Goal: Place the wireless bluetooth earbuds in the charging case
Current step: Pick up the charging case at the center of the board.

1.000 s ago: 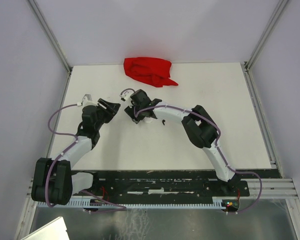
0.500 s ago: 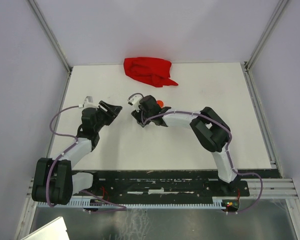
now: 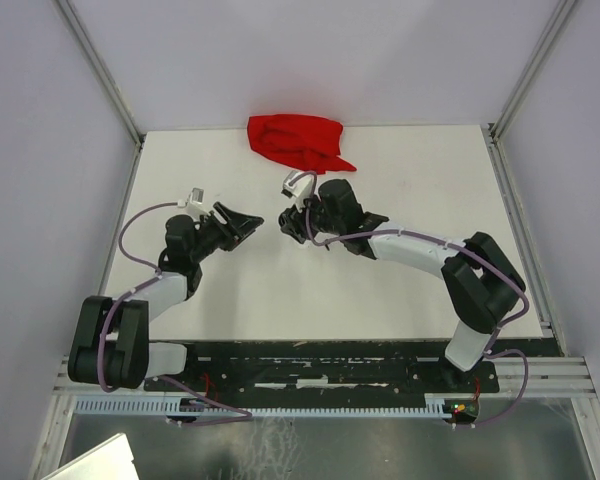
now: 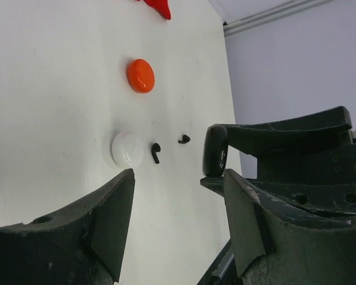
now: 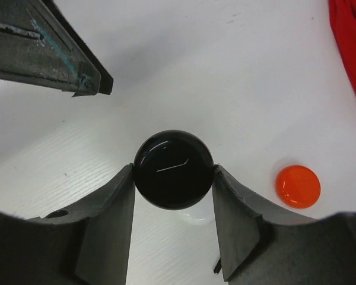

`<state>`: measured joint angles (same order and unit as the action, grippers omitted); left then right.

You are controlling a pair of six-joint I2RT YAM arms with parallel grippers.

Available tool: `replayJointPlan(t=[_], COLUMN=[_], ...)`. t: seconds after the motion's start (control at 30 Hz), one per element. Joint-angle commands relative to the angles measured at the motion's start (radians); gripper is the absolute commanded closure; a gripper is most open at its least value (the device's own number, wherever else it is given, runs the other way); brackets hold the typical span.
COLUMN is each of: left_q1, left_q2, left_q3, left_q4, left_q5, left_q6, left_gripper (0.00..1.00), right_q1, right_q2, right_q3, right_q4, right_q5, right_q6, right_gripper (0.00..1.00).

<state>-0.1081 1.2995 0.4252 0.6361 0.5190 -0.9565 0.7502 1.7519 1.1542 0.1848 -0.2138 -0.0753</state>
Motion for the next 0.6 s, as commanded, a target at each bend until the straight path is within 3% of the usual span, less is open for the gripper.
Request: replayJointPlan(t=[0.0, 0.57], left_q1=[-0.007, -0.108], left_q2=[0.004, 0.070], left_q3=[0.007, 0.019], left_q4=[0.097, 0.139], left_q5=[0.115, 0.138], left_q6=[-0.021, 0.034], left_gripper=[0.33, 0.35], right_q1=[0.003, 0.004], right_q2=[-0.050, -0.064], right_q3=[-0.044, -0.051], right_q4=[0.029, 0.004], right_q5=[-0.073, -0.129], right_q6=[-0.026, -0.023], right_gripper=[0.78, 0.79])
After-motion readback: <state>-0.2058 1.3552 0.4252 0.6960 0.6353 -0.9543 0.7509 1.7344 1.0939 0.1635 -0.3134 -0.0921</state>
